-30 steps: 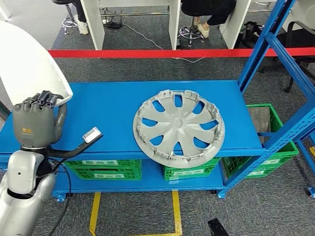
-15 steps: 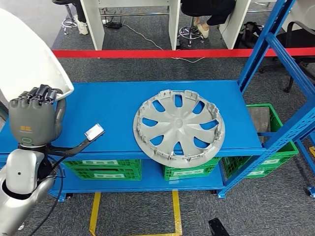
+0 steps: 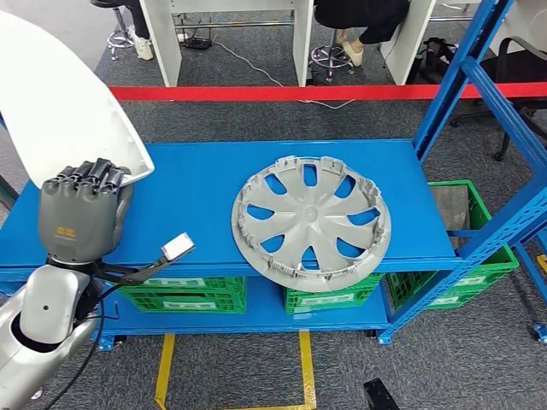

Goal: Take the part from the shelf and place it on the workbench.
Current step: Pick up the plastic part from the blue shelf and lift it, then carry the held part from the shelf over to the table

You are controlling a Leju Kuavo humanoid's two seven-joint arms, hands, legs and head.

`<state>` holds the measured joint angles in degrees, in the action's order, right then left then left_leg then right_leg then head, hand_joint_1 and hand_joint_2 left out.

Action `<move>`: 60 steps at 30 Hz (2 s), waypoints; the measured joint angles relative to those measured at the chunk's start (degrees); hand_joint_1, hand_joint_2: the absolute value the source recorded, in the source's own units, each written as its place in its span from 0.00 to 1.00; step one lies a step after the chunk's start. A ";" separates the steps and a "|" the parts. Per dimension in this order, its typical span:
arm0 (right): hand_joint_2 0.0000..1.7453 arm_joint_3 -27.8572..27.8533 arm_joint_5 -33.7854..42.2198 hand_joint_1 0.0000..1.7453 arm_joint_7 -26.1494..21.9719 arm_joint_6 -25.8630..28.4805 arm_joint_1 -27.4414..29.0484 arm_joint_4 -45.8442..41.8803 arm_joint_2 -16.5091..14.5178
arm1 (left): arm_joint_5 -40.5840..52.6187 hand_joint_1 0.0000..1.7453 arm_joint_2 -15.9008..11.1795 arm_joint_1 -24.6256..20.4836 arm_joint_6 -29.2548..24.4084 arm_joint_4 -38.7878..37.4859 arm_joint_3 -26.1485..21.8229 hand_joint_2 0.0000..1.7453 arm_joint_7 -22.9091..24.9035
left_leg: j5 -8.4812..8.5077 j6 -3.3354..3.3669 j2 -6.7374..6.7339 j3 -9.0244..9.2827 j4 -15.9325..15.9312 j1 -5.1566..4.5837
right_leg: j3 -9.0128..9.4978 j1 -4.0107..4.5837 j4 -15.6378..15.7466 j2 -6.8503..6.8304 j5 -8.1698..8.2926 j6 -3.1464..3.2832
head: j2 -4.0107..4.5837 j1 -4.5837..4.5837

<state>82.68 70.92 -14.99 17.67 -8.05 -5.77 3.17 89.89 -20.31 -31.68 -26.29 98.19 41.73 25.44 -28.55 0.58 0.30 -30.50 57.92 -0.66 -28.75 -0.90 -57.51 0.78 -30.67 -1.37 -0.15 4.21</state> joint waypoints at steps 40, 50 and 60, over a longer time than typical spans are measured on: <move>0.00 2.36 2.51 0.00 -0.08 0.32 -0.05 0.00 -1.70 | -0.03 1.00 -4.29 -3.66 7.90 -1.06 7.45 1.00 12.98 | 1.74 -0.51 -0.78 -2.32 0.94 0.39 | -3.06 -0.19 -2.69 -0.47 1.41 -0.87 | -0.01 0.20; 0.00 2.54 3.16 0.00 0.10 0.42 0.03 0.00 -1.99 | -0.03 1.00 -5.20 -3.04 7.96 -0.81 7.08 1.00 13.03 | -5.05 -1.60 -0.55 -4.76 13.46 0.69 | -7.28 0.18 -2.29 -0.52 4.49 2.09 | 0.00 -0.24; 0.00 2.81 3.06 0.00 -0.37 0.43 -0.05 -0.02 -2.40 | -0.02 1.00 -6.03 -3.10 7.29 -0.68 6.48 1.00 13.03 | 1.42 1.23 -0.88 0.83 -2.33 0.22 | -10.76 0.25 -6.56 -0.59 1.01 -0.18 | 0.00 0.08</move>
<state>85.49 73.98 -15.36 18.10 -8.09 -5.79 0.76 89.88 -26.34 -34.78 -18.99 97.51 48.21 38.47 -27.12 1.81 -0.58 -29.67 55.59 -0.45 -39.51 -0.65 -64.07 0.19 -29.67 -1.55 -0.15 4.29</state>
